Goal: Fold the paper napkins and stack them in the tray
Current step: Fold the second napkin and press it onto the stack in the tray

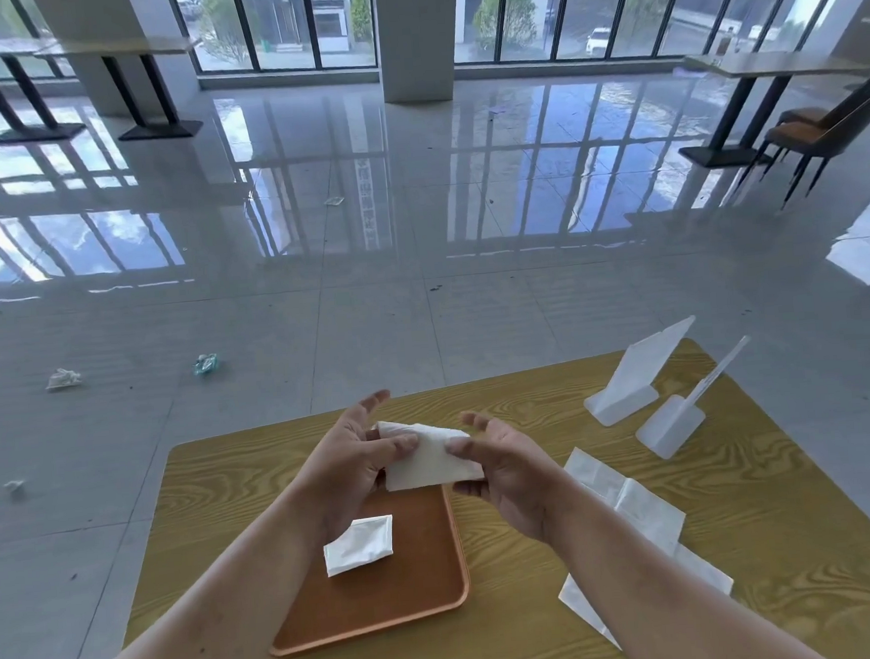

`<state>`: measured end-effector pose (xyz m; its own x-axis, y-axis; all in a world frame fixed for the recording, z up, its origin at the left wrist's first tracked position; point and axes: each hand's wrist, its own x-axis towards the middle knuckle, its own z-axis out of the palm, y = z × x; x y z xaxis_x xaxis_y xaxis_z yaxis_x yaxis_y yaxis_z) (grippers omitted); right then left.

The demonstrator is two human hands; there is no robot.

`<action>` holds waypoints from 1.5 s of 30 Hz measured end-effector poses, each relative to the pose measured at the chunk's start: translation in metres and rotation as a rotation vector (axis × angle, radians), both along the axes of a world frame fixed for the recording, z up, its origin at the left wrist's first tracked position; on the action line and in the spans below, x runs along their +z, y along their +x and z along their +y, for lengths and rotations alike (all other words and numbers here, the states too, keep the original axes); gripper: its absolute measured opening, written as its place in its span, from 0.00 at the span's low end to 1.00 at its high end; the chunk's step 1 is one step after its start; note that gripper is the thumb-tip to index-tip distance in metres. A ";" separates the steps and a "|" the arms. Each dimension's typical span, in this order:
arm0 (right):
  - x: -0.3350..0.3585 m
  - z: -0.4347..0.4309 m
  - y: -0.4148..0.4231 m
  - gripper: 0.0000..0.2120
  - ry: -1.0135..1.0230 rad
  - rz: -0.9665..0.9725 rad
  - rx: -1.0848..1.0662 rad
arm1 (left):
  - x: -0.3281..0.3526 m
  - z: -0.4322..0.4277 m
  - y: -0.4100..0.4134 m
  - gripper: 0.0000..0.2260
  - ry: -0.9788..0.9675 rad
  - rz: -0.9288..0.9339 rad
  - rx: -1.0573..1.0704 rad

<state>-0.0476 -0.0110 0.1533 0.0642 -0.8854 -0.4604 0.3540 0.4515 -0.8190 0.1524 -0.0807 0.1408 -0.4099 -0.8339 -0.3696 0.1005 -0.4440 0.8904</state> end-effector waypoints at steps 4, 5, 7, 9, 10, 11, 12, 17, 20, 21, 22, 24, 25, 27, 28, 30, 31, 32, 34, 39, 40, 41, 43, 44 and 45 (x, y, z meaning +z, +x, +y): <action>0.001 -0.007 -0.002 0.40 0.011 -0.075 -0.019 | 0.004 -0.001 0.004 0.31 -0.075 -0.049 -0.090; 0.001 -0.008 -0.002 0.39 0.004 -0.050 -0.016 | 0.006 -0.001 0.005 0.29 -0.105 -0.072 -0.100; 0.000 -0.010 -0.001 0.35 -0.031 0.039 -0.025 | 0.011 -0.001 0.006 0.26 -0.160 -0.121 -0.095; -0.001 -0.012 -0.001 0.31 -0.084 0.109 -0.030 | 0.014 0.000 0.007 0.25 -0.192 -0.165 -0.077; -0.001 -0.013 -0.002 0.29 -0.107 0.135 -0.027 | 0.015 0.000 0.007 0.24 -0.202 -0.191 -0.067; -0.001 -0.014 -0.002 0.27 -0.128 0.166 -0.020 | 0.015 0.000 0.007 0.24 -0.213 -0.226 -0.060; -0.001 -0.014 -0.002 0.25 -0.150 0.207 -0.008 | 0.014 0.000 0.007 0.23 -0.226 -0.263 -0.055; -0.002 -0.017 -0.001 0.12 -0.258 0.537 0.026 | 0.005 -0.002 0.008 0.10 -0.365 -0.479 -0.016; -0.002 -0.019 0.000 0.09 -0.305 0.759 0.046 | 0.001 -0.003 0.010 0.06 -0.531 -0.690 -0.038; -0.002 -0.019 0.001 0.08 -0.322 0.808 0.058 | 0.000 -0.004 0.011 0.05 -0.594 -0.751 -0.042; -0.003 -0.019 0.002 0.08 -0.341 0.865 0.070 | -0.001 -0.005 0.011 0.05 -0.653 -0.800 -0.043; -0.004 -0.020 0.002 0.07 -0.372 0.984 0.087 | -0.001 -0.007 0.013 0.06 -0.734 -0.852 -0.053; -0.003 -0.020 0.001 0.06 -0.377 0.990 0.094 | -0.001 -0.008 0.013 0.06 -0.742 -0.844 -0.054; 0.000 -0.022 -0.003 0.03 -0.328 0.814 0.084 | 0.000 -0.008 0.014 0.05 -0.644 -0.717 -0.050; 0.001 -0.022 -0.004 0.02 -0.286 0.672 0.071 | 0.001 -0.008 0.013 0.06 -0.529 -0.601 -0.051; 0.005 -0.023 -0.006 0.02 -0.223 0.423 0.026 | 0.002 -0.008 0.014 0.12 -0.312 -0.388 -0.058; 0.006 -0.023 -0.006 0.02 -0.201 0.328 -0.004 | 0.000 -0.009 0.014 0.12 -0.251 -0.329 -0.062; 0.007 -0.022 -0.005 0.02 -0.177 0.249 -0.035 | -0.001 -0.009 0.014 0.09 -0.205 -0.283 -0.057; 0.008 -0.021 -0.005 0.03 -0.115 0.127 -0.074 | -0.002 -0.008 0.014 0.03 -0.132 -0.211 -0.007; 0.004 -0.015 -0.001 0.13 0.016 0.069 0.059 | 0.005 -0.007 0.012 0.02 -0.091 -0.113 0.096; 0.003 -0.015 0.001 0.12 0.024 0.079 0.064 | 0.007 -0.007 0.012 0.03 -0.078 -0.093 0.108; 0.002 -0.015 0.003 0.12 0.027 0.074 0.057 | 0.008 -0.007 0.012 0.04 -0.063 -0.074 0.105; 0.001 -0.015 0.006 0.14 0.029 0.038 0.033 | 0.009 -0.004 0.013 0.07 -0.025 -0.062 0.051; 0.001 -0.016 0.008 0.15 0.033 0.019 0.018 | 0.010 -0.003 0.014 0.09 -0.009 -0.076 0.015; 0.000 -0.016 0.009 0.15 0.036 0.005 0.005 | 0.009 -0.001 0.015 0.09 0.000 -0.098 -0.013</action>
